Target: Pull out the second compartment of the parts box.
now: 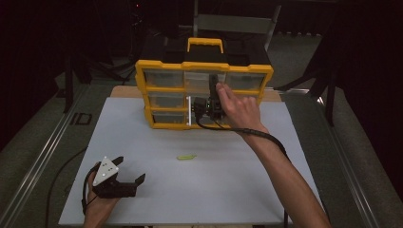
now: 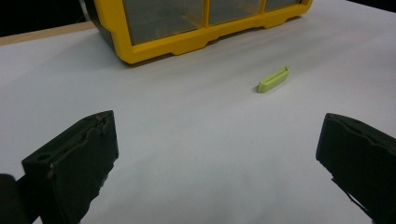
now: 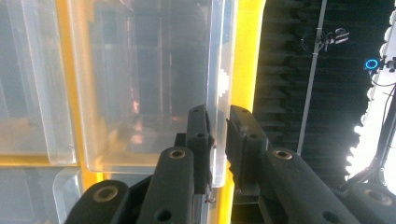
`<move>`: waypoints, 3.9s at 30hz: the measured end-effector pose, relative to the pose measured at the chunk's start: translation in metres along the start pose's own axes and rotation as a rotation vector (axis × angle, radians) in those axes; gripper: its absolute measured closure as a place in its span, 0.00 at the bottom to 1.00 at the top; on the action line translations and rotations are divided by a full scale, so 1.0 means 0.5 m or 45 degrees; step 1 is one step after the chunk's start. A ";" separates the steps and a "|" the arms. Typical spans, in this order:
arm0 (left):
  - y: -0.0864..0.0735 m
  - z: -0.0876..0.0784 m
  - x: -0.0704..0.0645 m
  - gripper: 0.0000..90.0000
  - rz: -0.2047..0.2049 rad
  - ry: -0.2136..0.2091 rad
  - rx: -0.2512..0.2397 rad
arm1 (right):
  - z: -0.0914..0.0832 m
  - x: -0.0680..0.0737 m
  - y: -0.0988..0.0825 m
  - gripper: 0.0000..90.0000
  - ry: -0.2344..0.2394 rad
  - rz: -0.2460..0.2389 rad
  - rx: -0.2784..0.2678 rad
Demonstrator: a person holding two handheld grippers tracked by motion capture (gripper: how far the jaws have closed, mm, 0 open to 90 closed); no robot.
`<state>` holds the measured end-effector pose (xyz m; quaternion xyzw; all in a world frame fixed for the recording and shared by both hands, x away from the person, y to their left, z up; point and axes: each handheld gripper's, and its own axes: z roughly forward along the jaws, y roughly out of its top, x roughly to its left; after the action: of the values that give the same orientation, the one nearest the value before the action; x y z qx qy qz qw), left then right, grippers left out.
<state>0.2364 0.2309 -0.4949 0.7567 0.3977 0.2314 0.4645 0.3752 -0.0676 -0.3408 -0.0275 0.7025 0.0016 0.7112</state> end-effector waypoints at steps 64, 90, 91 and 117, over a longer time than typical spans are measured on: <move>0.000 -0.001 0.000 0.00 0.000 0.005 -0.005 | -0.138 -0.004 -0.014 0.88 0.012 -0.023 -0.103; 0.000 -0.001 -0.002 0.00 -0.001 0.008 -0.001 | -0.146 0.031 -0.033 0.40 -0.103 0.090 -0.127; 0.000 -0.001 -0.002 0.00 -0.001 0.008 -0.002 | -0.146 0.034 -0.034 0.34 -0.116 0.097 -0.136; 0.000 0.000 -0.003 0.00 0.004 0.014 0.001 | -0.184 0.167 -0.061 0.15 0.058 0.343 -0.144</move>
<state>0.2354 0.2297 -0.4950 0.7561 0.3993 0.2360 0.4616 0.2856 -0.1047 -0.4243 0.0271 0.7146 0.1359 0.6857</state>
